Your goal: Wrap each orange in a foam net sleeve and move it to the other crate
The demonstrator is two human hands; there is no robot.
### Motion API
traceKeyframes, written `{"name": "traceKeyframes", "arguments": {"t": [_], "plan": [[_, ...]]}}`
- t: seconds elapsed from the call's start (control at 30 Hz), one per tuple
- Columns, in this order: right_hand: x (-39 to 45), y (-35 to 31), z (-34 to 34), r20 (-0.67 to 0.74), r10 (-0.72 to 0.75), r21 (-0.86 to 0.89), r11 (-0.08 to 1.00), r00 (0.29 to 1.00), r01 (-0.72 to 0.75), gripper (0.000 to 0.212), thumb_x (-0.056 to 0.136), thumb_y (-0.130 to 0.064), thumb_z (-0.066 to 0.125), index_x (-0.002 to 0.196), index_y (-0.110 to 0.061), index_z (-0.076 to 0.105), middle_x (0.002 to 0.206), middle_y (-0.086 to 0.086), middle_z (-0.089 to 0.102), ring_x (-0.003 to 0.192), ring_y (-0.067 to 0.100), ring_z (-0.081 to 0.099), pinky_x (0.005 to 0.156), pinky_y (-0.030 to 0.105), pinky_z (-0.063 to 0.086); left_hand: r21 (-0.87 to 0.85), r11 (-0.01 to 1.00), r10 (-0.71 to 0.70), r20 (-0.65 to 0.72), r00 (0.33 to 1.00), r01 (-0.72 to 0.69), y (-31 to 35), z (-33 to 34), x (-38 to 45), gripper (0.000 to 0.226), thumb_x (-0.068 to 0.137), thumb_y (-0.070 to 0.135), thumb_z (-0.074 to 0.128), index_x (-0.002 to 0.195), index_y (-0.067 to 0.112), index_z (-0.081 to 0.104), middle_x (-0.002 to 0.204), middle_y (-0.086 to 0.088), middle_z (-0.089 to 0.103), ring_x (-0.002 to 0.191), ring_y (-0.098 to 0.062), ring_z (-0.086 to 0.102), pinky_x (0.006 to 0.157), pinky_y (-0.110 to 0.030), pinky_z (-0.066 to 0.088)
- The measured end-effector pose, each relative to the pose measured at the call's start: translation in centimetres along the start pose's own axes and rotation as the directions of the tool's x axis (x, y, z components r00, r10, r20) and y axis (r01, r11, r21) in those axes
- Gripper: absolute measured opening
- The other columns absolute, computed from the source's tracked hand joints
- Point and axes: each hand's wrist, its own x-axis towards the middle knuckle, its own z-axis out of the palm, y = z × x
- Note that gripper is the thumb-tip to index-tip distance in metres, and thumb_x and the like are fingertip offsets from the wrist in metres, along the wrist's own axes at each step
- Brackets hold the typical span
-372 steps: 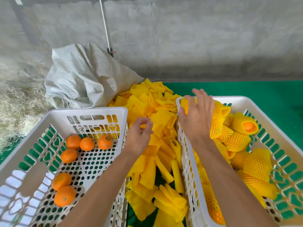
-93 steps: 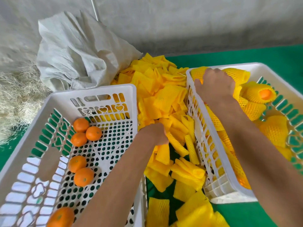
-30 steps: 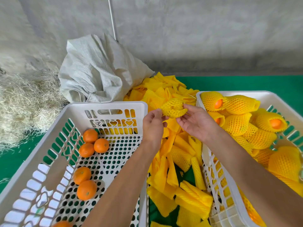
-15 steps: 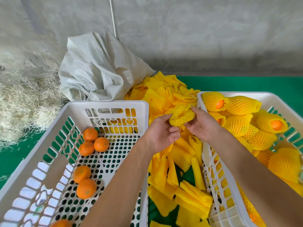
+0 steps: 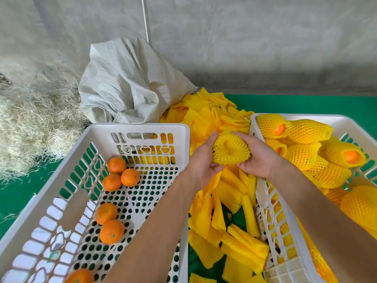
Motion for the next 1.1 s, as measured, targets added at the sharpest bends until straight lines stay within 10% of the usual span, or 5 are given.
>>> {"name": "traceKeyframes", "arguments": {"t": [0.23, 0.57, 0.67, 0.8, 1.1], "plan": [[-0.2, 0.4, 0.5, 0.175, -0.081, -0.111, 0.989, 0.981, 0.101, 0.052, 0.089, -0.054, 0.072, 0.131, -0.024, 0.069, 0.129, 0.010, 0.070, 0.117, 0.028, 0.069, 0.089, 0.040, 0.060, -0.119, 0.991, 0.067, 0.120, 0.990, -0.053, 0.5, -0.3, -0.3, 0.047, 0.103, 0.049, 0.058, 0.137, 0.017, 0.064, 0.132, -0.008, 0.072, 0.127, -0.026, 0.065, 0.115, -0.044, 0.047], [0.9, 1.5, 0.1, 0.132, -0.279, -0.052, 0.956, 0.951, 0.288, 0.051, 0.096, -0.041, 0.061, 0.142, -0.020, 0.056, 0.134, 0.007, 0.068, 0.124, 0.024, 0.065, 0.103, 0.045, 0.052, -0.306, 0.870, 0.369, -0.114, 0.922, -0.386, 2.9, -3.9, 0.5, 0.036, 0.103, 0.017, 0.064, 0.135, 0.001, 0.061, 0.128, -0.012, 0.070, 0.114, -0.026, 0.071, 0.093, -0.037, 0.061], [1.7, 2.0, 0.0, 0.080, -0.315, -0.266, 0.907, 0.946, 0.325, 0.043, 0.093, -0.041, 0.067, 0.129, -0.018, 0.067, 0.127, 0.007, 0.072, 0.117, 0.024, 0.069, 0.101, 0.048, 0.054, 0.351, 0.773, 0.609, -0.180, 0.772, -0.528, 3.7, -7.1, 0.1, 0.025, 0.106, 0.021, 0.061, 0.126, 0.007, 0.064, 0.125, -0.007, 0.068, 0.119, -0.025, 0.066, 0.102, -0.042, 0.057], [2.3, 2.7, 0.1, 0.025, -0.436, -0.496, 0.776, 0.900, 0.390, 0.030, 0.093, -0.050, 0.068, 0.097, -0.022, 0.076, 0.105, 0.001, 0.077, 0.104, 0.018, 0.073, 0.090, 0.042, 0.058, 0.996, 0.090, 0.646, -0.061, 0.760, 0.003, 2.7, -14.1, 0.5, 0.042, 0.103, 0.025, 0.059, 0.143, 0.015, 0.051, 0.144, -0.013, 0.050, 0.131, -0.036, 0.047, 0.109, -0.048, 0.041], [2.3, 3.4, 0.3, 0.137, -0.553, -0.613, 0.604, 0.822, 0.509, 0.032, 0.099, -0.039, 0.064, 0.095, -0.008, 0.069, 0.089, 0.004, 0.076, 0.080, 0.005, 0.070, 0.066, 0.013, 0.052, 0.834, -0.270, 0.446, -0.335, 0.830, 0.481, -0.9, -24.4, 2.0, 0.080, 0.089, 0.015, 0.066, 0.156, 0.032, 0.026, 0.158, -0.011, 0.029, 0.147, -0.041, 0.027, 0.119, -0.066, 0.022]]}}
